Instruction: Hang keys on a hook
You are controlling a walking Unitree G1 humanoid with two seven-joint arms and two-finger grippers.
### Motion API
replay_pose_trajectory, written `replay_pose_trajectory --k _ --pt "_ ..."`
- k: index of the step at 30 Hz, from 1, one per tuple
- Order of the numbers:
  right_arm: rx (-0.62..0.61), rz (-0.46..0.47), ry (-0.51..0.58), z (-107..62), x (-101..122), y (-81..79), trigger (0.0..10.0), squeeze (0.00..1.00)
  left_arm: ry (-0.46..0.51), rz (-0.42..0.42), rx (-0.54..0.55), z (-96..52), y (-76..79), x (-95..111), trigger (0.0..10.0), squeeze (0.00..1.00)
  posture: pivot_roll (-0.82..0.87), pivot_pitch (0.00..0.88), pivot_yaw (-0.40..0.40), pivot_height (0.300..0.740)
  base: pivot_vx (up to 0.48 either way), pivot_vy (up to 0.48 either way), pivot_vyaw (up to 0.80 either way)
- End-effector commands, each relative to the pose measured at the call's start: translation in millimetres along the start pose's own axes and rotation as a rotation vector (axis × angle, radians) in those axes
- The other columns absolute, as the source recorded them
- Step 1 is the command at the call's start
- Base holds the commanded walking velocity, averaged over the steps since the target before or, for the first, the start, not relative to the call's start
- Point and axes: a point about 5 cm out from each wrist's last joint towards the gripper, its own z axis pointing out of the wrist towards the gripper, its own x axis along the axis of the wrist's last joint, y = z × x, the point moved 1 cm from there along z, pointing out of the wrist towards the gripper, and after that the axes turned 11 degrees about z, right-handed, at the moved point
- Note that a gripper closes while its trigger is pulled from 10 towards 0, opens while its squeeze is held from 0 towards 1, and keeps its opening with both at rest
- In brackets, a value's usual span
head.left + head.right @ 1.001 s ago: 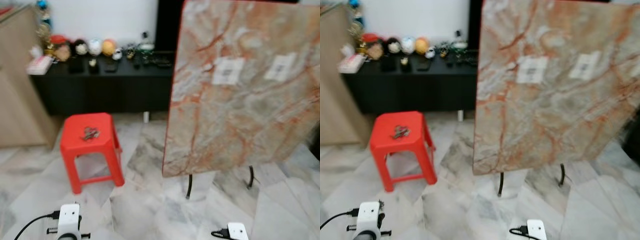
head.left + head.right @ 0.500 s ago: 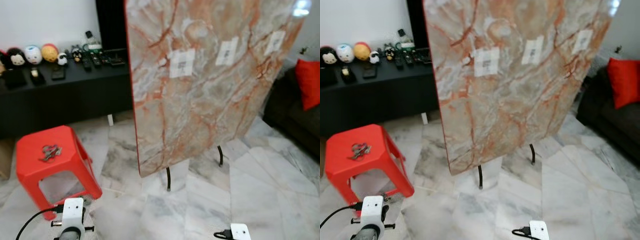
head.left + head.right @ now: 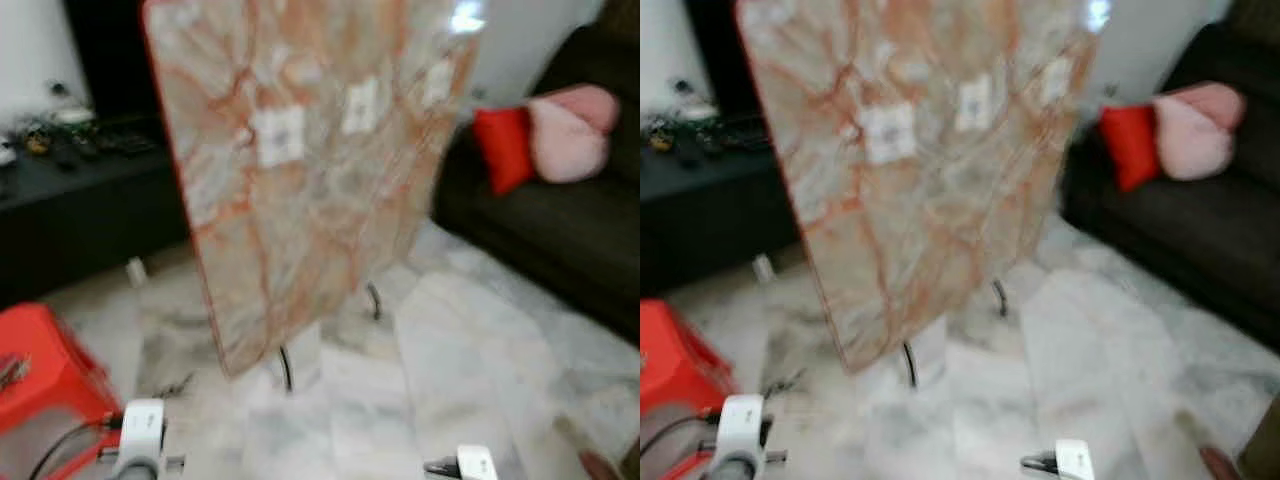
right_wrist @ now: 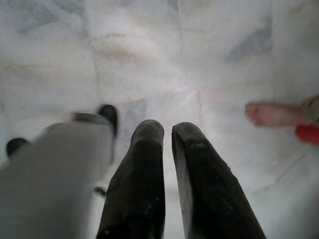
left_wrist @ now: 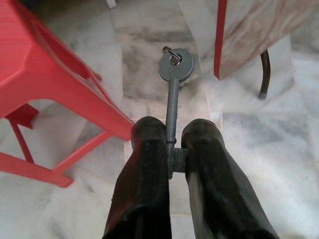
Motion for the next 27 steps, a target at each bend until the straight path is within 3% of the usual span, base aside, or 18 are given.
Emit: replay_pose_trajectory --k 1,3,10,13,19,24,25,26,27 --pt "-0.022 -0.017 0.012 -1.0 5 9.9 10.0 0.0 0.363 0.107 -0.045 -0.1 12.8 81 10.0 0.0 0.08 0.0 -0.083 0.74 0.0 0.0 0.0" --pt "-0.021 -0.019 0.016 -1.1 6 10.7 10.0 0.0 0.561 0.149 -0.087 -15.7 26.0 125 10.0 0.0 0.08 0.0 -0.082 0.74 0.0 0.0 0.0" --pt "-0.014 -0.006 0.028 -1.1 6 10.0 10.0 0.0 0.651 0.15 -0.17 -27.0 47.1 148 10.0 0.0 0.08 0.0 -0.079 0.74 0.0 0.0 0.0" --pt "-0.015 -0.006 0.027 -1.1 6 9.9 10.0 0.0 0.659 0.148 -0.193 -38.1 52.6 157 10.0 0.0 0.08 0.0 -0.076 0.74 0.0 0.0 0.0" --pt "-0.014 -0.003 0.027 -1.0 5 9.1 10.0 0.0 0.659 0.175 -0.216 -42.1 56.5 161 10.0 0.0 0.08 0.0 -0.073 0.74 0.0 0.0 0.0" --pt "-0.013 -0.004 0.026 -1.0 6 8.7 10.0 0.0 0.649 0.299 -0.226 -41.2 57.2 156 10.0 0.0 0.08 0.0 -0.074 0.74 0.0 0.0 0.0" --pt "-0.014 -0.011 0.024 -1.0 6 8.8 10.0 0.0 0.672 0.495 -0.238 -42.4 58.8 154 10.0 0.0 0.09 0.0 -0.076 0.74 0.0 0.0 0.0" --pt "-0.015 -0.012 0.025 -0.9 6 8.9 10.0 0.0 0.685 0.624 -0.242 -42.8 59.5 151 10.0 0.0 0.09 0.0 -0.076 0.74 0.0 0.0 0.0" --pt "-0.015 -0.012 0.025 -0.9 6 8.9 10.0 0.0 0.685 0.624 -0.242 -42.8 59.5 151 10.0 0.0 0.09 0.0 -0.076 0.74 0.0 0.0 0.0"
